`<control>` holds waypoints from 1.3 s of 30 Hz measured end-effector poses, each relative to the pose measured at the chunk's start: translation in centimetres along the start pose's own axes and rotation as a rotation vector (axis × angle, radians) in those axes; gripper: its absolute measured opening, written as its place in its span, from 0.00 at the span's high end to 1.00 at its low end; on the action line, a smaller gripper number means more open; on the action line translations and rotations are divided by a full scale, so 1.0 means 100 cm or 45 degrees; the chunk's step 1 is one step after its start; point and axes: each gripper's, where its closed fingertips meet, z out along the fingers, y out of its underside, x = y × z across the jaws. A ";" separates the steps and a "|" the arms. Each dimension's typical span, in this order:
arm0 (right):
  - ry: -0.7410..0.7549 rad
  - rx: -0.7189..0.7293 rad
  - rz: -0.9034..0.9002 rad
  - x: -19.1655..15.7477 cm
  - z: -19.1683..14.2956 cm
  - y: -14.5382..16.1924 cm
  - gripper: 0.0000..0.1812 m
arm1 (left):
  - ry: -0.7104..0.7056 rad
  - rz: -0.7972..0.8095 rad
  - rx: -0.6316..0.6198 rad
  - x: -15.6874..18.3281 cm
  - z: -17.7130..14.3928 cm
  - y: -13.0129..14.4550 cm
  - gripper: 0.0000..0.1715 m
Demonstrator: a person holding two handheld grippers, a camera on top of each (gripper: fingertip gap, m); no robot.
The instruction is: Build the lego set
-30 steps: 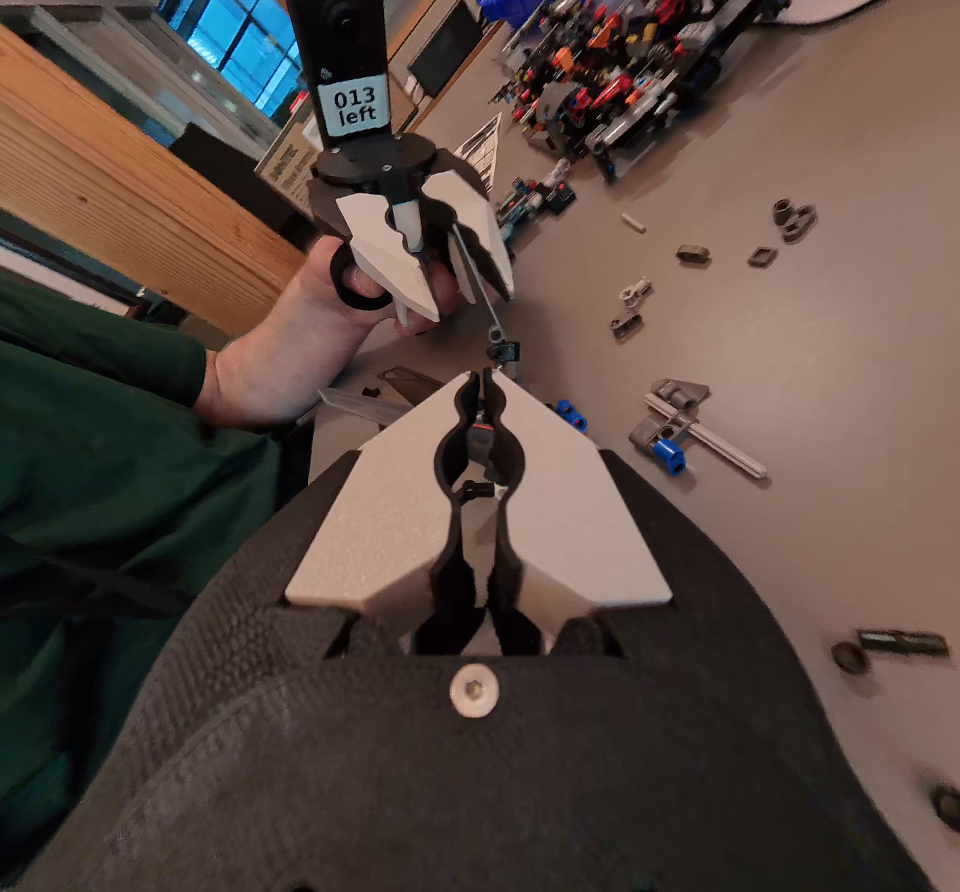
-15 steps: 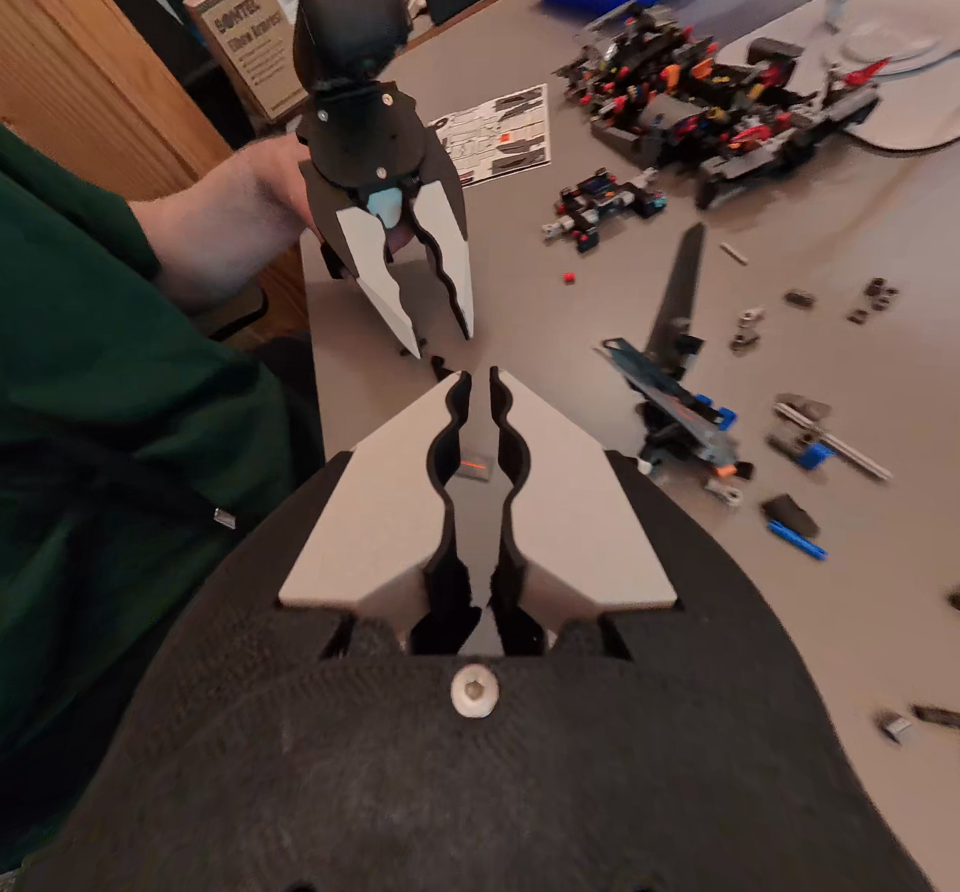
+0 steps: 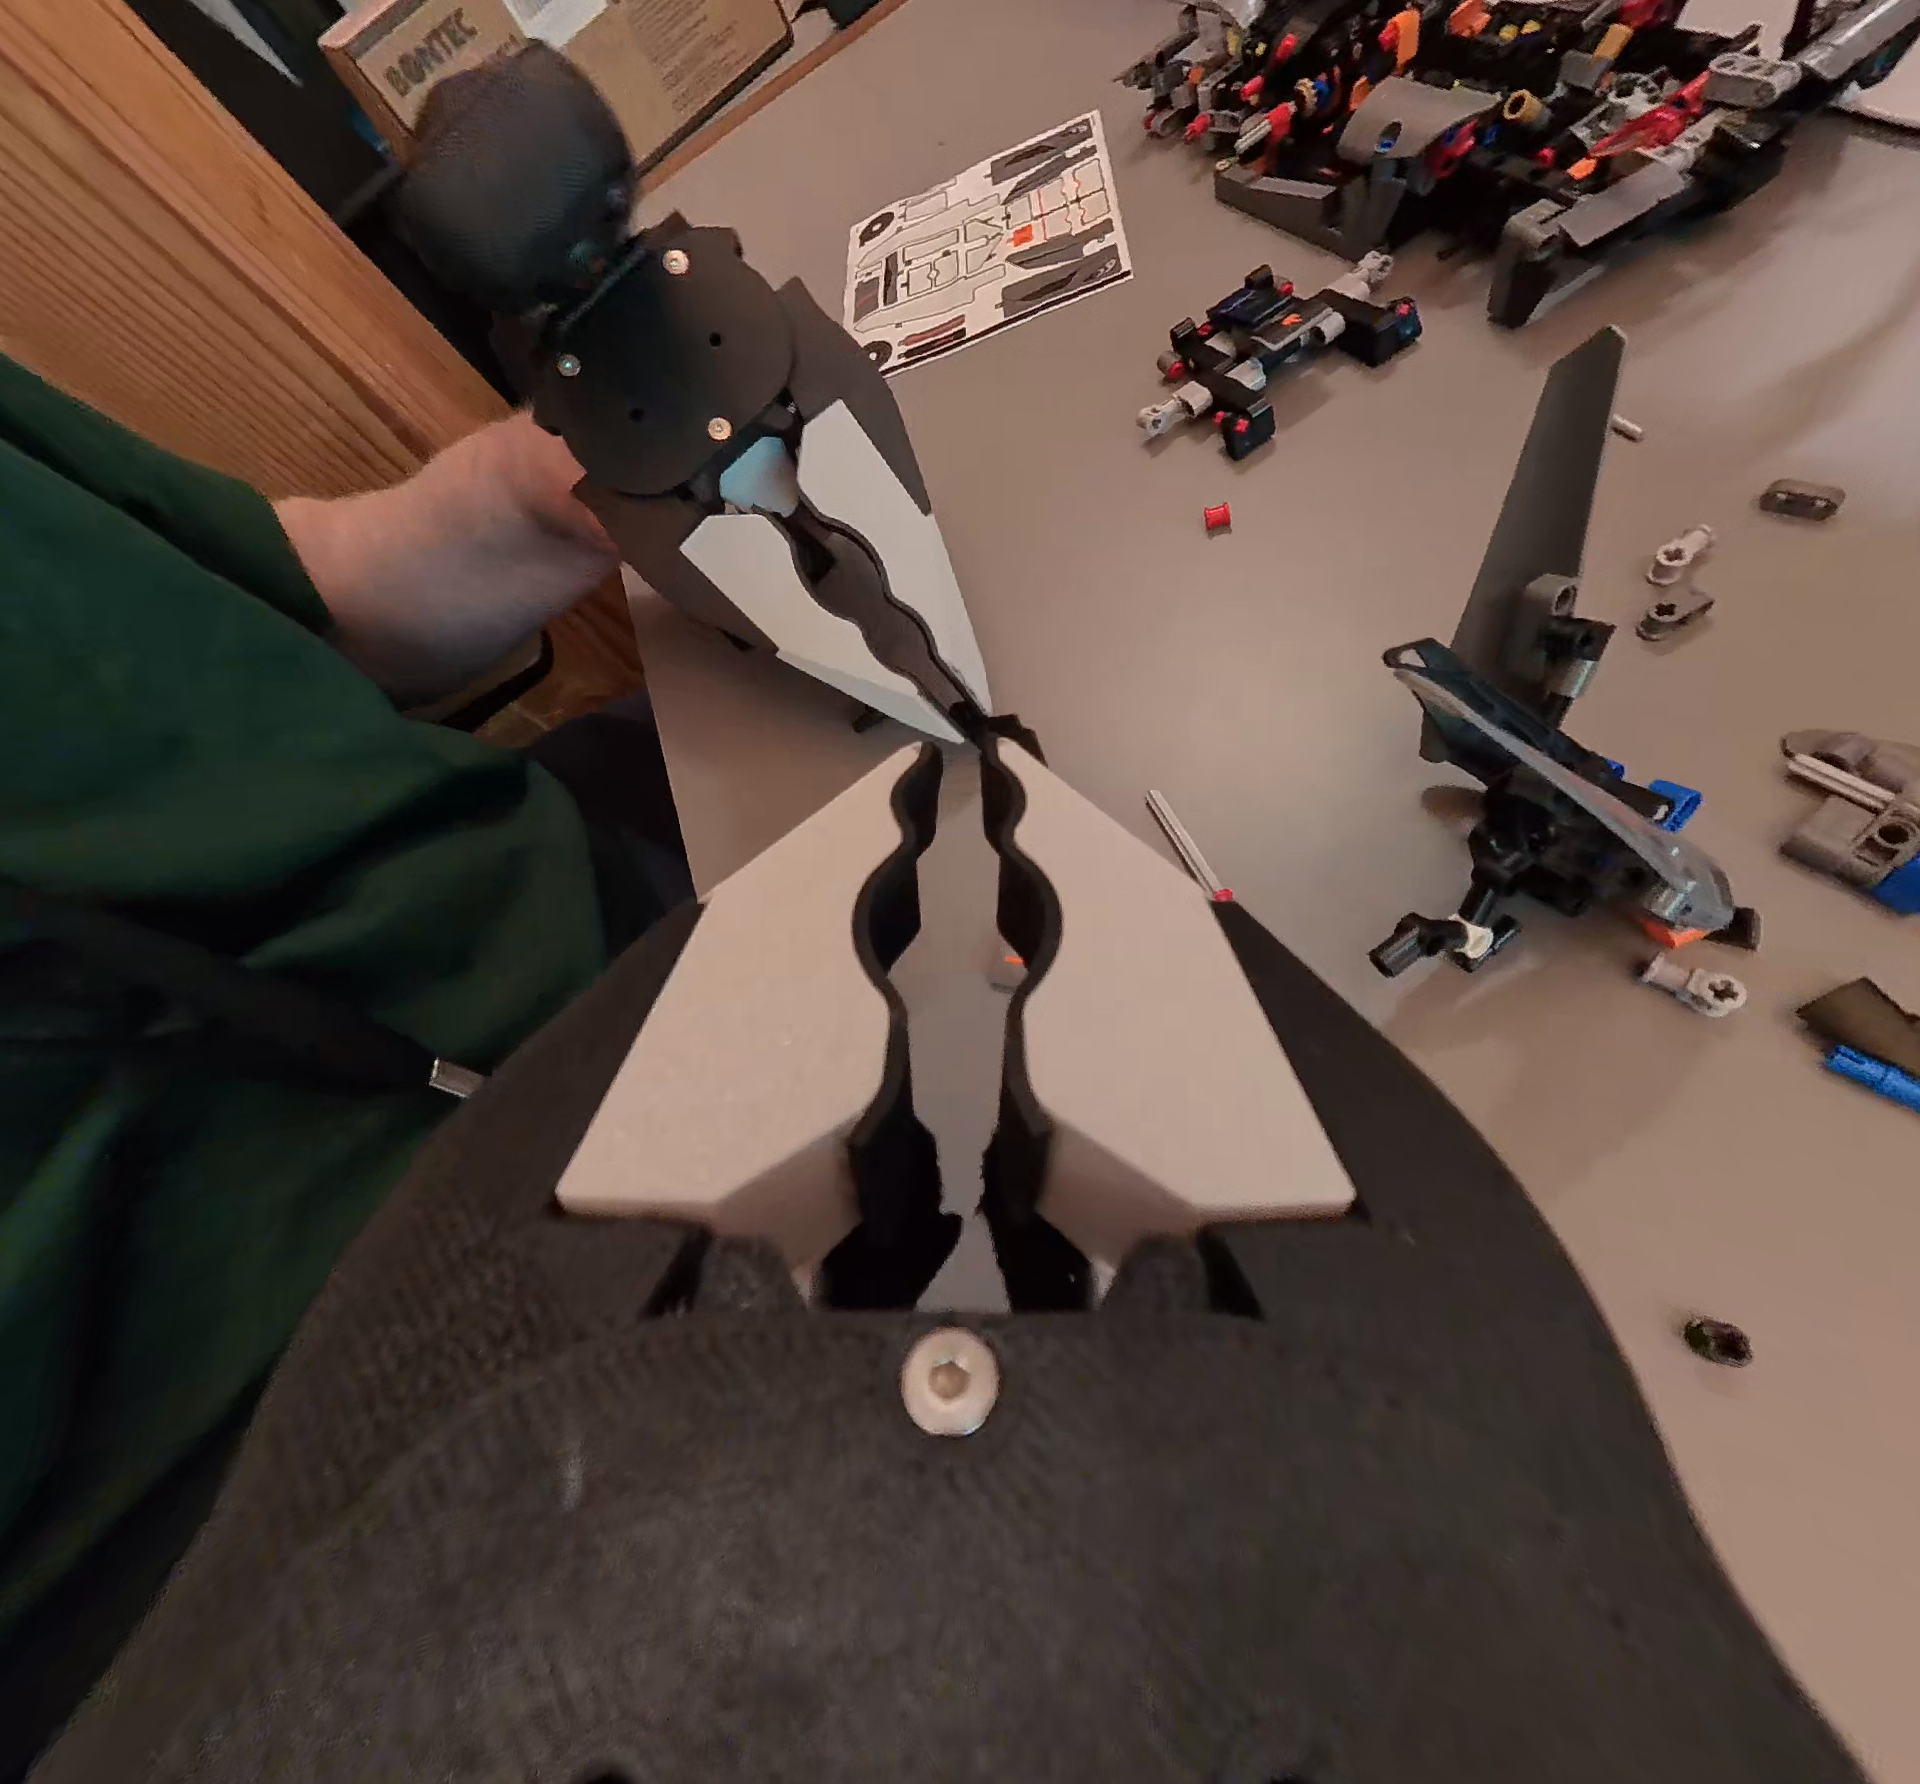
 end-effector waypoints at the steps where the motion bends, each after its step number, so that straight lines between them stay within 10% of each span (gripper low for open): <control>1: 0.014 0.007 0.021 0.002 -0.001 0.000 0.96 | -0.029 0.024 0.034 -0.002 -0.002 -0.006 0.97; 23: 0.030 -0.056 0.047 0.008 -0.001 -0.012 0.87 | -0.371 0.482 0.317 -0.011 -0.040 -0.083 1.00; 27: -0.032 -0.094 0.045 0.003 0.007 -0.008 1.00 | -0.354 0.527 0.328 -0.005 -0.040 -0.089 1.00; 39: 0.042 -0.181 0.033 0.009 -0.003 0.033 0.93 | -0.050 0.360 0.039 -0.005 -0.008 -0.036 0.93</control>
